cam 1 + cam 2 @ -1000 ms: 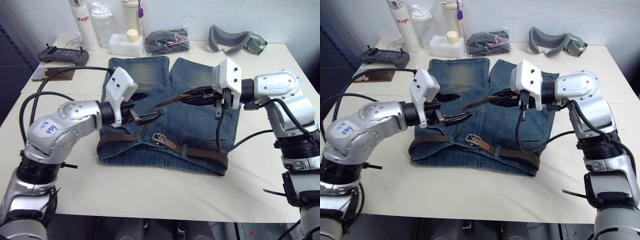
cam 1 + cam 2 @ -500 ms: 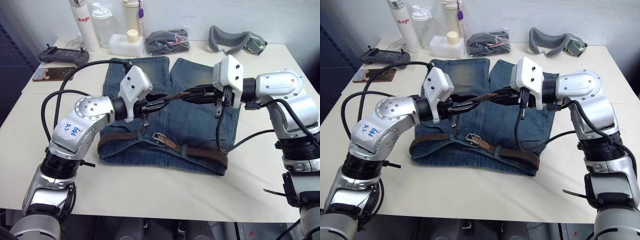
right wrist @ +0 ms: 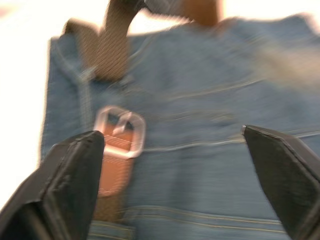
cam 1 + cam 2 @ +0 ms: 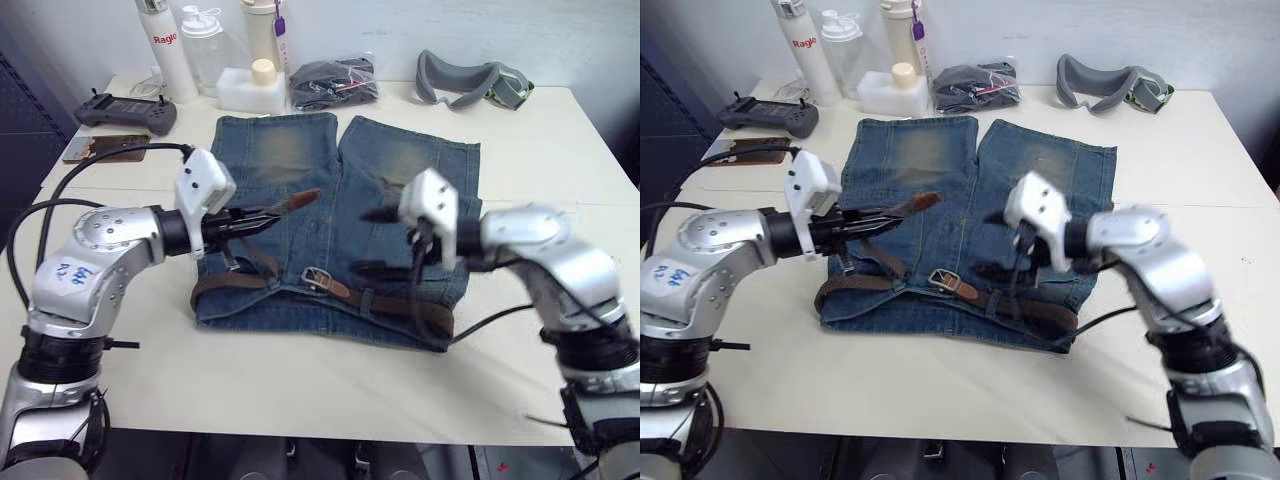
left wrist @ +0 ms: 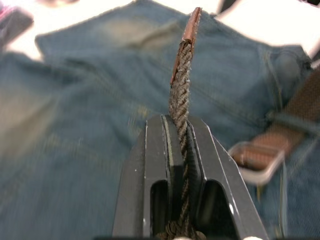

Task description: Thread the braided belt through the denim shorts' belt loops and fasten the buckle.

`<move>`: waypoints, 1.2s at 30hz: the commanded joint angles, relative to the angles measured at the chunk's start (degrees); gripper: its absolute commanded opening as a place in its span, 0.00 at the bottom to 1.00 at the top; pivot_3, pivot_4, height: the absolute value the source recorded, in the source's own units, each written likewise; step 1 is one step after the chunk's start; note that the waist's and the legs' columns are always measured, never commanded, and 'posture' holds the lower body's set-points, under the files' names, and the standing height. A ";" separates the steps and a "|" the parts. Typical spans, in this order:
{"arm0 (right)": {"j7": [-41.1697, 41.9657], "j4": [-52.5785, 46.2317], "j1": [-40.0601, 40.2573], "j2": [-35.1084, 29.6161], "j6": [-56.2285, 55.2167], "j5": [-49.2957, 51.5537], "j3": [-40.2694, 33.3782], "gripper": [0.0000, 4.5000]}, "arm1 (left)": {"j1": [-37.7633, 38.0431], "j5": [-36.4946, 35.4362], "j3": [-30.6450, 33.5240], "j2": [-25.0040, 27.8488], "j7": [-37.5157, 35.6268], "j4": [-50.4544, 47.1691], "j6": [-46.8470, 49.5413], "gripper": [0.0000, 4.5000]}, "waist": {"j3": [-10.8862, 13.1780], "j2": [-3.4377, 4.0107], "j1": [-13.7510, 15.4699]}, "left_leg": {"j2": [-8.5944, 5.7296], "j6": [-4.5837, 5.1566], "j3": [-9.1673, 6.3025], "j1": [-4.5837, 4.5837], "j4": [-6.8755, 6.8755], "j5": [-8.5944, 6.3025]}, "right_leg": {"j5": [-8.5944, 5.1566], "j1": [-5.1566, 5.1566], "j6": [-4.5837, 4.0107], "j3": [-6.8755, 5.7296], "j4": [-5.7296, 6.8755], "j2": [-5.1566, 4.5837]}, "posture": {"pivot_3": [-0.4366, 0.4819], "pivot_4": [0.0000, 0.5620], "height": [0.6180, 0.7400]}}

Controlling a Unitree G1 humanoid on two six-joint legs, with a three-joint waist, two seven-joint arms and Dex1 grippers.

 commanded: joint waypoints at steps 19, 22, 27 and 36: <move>-16.54 -6.68 7.65 6.77 -1.49 -13.44 7.60 0.59 | 5.41 -0.02 5.95 5.13 -3.69 -0.36 -0.47 0.00 | 0.00 0.00 0.03 | -0.03 -0.02 -0.01 -0.02 -0.02 0.03 | 0.06 -0.05 -0.01 0.00 0.00 0.02 | 0.48 0.27 0.31; -17.90 -6.76 7.27 8.40 2.05 -11.92 5.67 0.25 | 5.63 -0.13 6.10 5.48 -4.19 -0.37 -0.39 0.00 | 0.00 0.00 0.06 | -0.03 -0.02 -0.01 -0.02 -0.02 0.03 | 0.06 -0.05 -0.01 0.00 0.01 0.02 | 0.48 0.27 0.31; -19.44 -6.77 5.53 11.50 9.17 -8.16 1.41 0.01 | 5.94 -0.98 6.46 6.61 -5.18 -0.31 1.72 0.00 | 0.00 0.00 0.02 | -0.03 -0.03 -0.01 -0.02 -0.02 0.04 | 0.06 -0.06 -0.01 0.00 0.04 0.02 | 0.48 0.27 0.31; -26.88 -6.80 -1.09 21.63 28.90 2.15 -11.58 0.01 | 4.94 -5.09 3.66 6.86 -4.12 -3.38 14.76 0.00 | 0.00 0.00 -0.02 | -0.03 -0.07 0.01 -0.03 -0.02 0.07 | 0.06 -0.15 -0.02 0.06 0.22 0.03 | 0.48 0.27 0.31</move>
